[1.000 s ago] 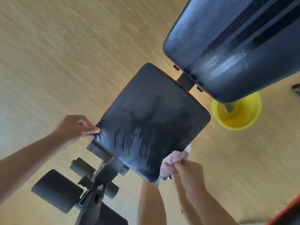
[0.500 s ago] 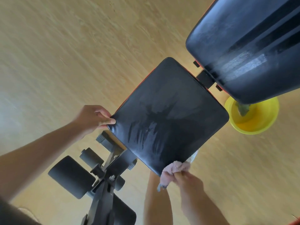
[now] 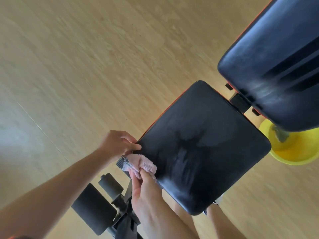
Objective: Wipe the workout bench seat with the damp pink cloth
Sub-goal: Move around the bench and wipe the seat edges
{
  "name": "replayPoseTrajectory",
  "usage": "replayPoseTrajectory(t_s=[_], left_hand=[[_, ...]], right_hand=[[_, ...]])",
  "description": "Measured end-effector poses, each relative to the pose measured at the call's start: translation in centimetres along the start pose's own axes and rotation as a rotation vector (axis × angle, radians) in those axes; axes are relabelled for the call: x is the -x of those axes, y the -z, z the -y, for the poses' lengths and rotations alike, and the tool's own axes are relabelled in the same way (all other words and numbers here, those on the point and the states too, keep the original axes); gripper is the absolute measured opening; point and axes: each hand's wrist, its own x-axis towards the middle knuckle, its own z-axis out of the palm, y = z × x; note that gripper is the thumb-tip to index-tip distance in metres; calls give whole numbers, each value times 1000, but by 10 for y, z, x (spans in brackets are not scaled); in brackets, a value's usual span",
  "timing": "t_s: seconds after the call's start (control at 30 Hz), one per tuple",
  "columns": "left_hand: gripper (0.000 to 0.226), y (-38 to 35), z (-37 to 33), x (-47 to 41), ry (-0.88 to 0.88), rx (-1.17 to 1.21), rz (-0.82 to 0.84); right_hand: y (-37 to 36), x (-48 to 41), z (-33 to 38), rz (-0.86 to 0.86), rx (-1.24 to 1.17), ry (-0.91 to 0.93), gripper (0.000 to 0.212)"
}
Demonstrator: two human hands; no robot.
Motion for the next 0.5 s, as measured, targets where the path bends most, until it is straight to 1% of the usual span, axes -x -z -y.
replayPoseTrajectory(t_s=[0.1, 0.17, 0.2, 0.27, 0.33, 0.37, 0.4, 0.43, 0.47, 0.5], left_hand=[[11, 1, 3, -4, -15, -49, -8], [10, 1, 4, -5, -20, -66, -1], [10, 1, 4, -5, -19, -61, 3], [16, 2, 1, -2, -15, -25, 29], [18, 3, -1, -2, -12, 0, 60], [18, 3, -2, -4, -8, 2, 72], [16, 5, -2, -5, 1, 2, 80], [14, 5, -2, -6, 11, 2, 85], [14, 6, -1, -7, 16, -2, 85], [15, 7, -1, -8, 13, -11, 84]], right_hand=[[-24, -4, 1, 101, -1, -68, 17], [-21, -6, 8, 152, 49, -43, 19], [-15, -3, 12, 134, 90, -20, 19], [8, 2, 21, 26, 118, 35, 15], [51, 6, 31, -83, 136, 64, 20], [76, 2, 34, -129, 258, 120, 25], [90, 0, 40, -145, 347, 140, 38], [94, -6, 43, -117, 537, 207, 52], [100, -9, 44, -119, 694, 218, 66], [103, -9, 42, -68, 737, 249, 76]])
